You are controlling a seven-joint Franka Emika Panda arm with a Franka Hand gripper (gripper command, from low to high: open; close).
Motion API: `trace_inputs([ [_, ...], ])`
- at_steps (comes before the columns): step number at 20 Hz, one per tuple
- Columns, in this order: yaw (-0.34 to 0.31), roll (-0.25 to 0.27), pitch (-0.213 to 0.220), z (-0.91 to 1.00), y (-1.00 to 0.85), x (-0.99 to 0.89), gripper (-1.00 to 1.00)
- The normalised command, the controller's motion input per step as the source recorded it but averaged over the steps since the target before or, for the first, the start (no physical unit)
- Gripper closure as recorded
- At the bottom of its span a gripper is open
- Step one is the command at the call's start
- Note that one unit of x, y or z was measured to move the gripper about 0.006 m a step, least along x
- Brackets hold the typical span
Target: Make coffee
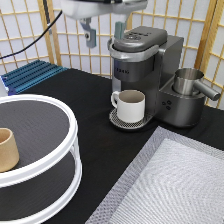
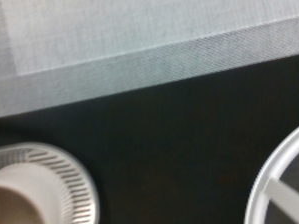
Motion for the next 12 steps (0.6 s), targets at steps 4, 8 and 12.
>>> trace_inputs([
  [4,0.145,0.061,-0.159,-0.81,0.00,-0.84,-1.00],
  [8,0.102,0.015,-0.074,-0.29,0.15,-0.73,-1.00],
  [12,0.000,0.000,0.000,0.00,0.00,0.00,-1.00],
])
